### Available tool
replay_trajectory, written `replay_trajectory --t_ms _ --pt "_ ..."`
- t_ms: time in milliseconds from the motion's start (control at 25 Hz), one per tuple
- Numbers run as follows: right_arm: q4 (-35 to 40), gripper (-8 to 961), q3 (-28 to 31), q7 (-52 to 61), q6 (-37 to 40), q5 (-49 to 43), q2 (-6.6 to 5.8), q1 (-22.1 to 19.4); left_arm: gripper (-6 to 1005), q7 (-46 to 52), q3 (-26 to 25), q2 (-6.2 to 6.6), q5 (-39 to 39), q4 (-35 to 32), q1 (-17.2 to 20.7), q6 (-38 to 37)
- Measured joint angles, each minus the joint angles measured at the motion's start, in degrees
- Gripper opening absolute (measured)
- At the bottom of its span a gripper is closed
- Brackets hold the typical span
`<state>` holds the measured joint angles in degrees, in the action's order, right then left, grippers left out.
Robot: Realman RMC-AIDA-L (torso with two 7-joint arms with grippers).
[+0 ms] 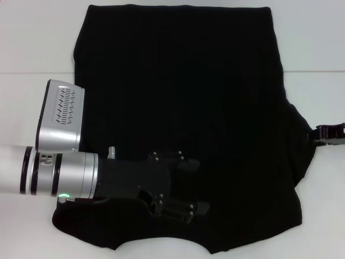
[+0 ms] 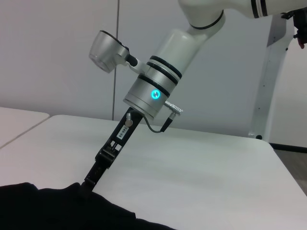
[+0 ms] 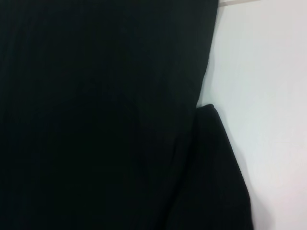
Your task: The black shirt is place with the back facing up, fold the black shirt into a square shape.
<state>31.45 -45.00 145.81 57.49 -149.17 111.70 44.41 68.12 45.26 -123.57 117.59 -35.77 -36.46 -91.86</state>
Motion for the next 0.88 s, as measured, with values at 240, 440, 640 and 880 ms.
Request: replay_trajectory --t_ms 240,440,640,880 --pt "0.25 378 0.09 0.00 -0.02 0.05 0.09 0.09 933 0.00 -0.01 0.00 0.00 0.00 -0.02 0.02" --pt "0.27 147 0.18 0.00 0.06 -0.01 0.10 0.09 932 0.00 0.00 0.00 0.00 0.00 0.00 0.06" --pt "0.27 42 0.06 -0.24 0.09 -0.02 0.09 0.07 932 0.51 0.00 0.00 0.01 0.00 0.06 0.09" --pt "1.70 32 0.49 -0.76 0.94 0.59 0.04 -0.99 933 0.75 -0.08 0.00 0.00 0.00 0.07 0.07"
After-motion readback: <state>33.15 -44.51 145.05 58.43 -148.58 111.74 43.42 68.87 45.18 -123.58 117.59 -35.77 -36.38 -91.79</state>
